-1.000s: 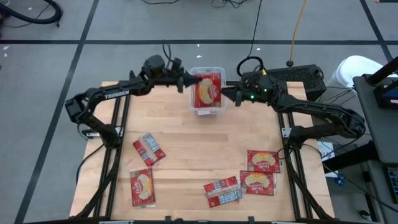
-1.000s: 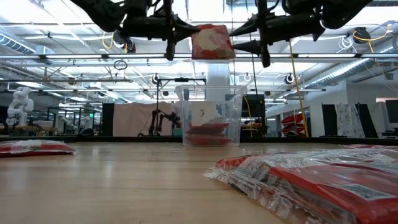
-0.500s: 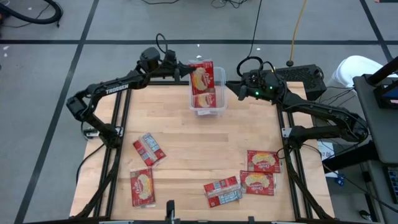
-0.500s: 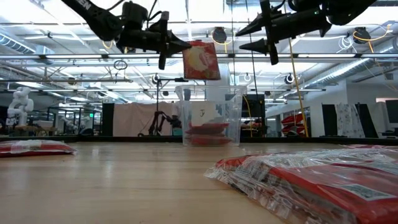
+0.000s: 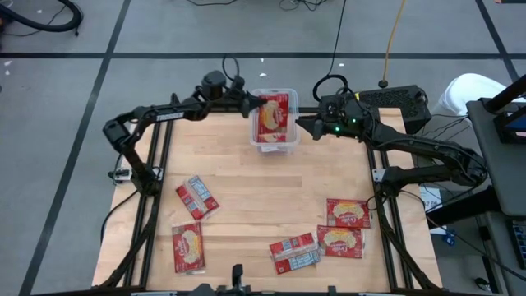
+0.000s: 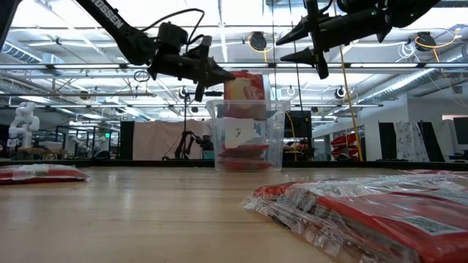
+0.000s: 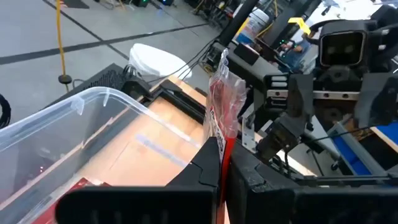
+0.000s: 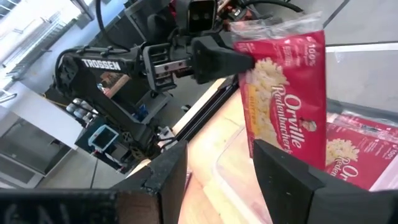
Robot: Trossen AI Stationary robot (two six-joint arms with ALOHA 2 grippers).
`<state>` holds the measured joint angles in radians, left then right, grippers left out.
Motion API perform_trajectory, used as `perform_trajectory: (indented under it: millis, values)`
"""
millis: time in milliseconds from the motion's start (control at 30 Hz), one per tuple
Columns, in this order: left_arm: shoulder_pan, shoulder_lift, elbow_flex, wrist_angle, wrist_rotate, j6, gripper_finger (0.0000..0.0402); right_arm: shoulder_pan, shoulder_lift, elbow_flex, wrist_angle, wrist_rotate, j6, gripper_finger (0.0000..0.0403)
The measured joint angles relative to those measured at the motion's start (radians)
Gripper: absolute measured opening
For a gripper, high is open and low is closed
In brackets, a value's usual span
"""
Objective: Sort popcorn bags into baskets
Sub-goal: Put the red popcorn bag into the transparent container
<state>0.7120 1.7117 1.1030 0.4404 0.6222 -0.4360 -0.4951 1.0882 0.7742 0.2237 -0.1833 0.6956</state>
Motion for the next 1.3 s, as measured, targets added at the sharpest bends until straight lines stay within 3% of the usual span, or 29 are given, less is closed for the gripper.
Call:
perform_trajectory:
  millis: [167,300,433,733,1100,1300]
  values:
    - [-0.015,0.006,0.000,-0.073,-0.047,0.041,0.0022,0.000,0.000,0.000,0.000,0.000,0.004,0.0173]
    - [-0.026,0.006,0.000,-0.132,-0.057,0.071,0.0012,0.000,0.000,0.000,-0.008,0.000,0.004,0.0173]
    - [-0.039,0.006,0.000,-0.136,-0.085,0.072,0.0008,0.000,0.000,0.000,-0.011,0.000,0.007,0.0173]
    - [-0.051,0.006,0.000,-0.181,-0.181,0.097,0.0050,0.000,0.000,0.000,-0.021,0.000,0.007,0.0173]
    - [-0.051,0.006,0.000,-0.213,-0.190,0.205,0.0051,0.000,0.000,0.000,-0.023,0.000,0.002,0.0173]
    - [-0.051,0.006,0.001,-0.218,-0.242,0.246,0.0060,0.000,0.000,0.000,-0.043,0.000,0.000,0.0173]
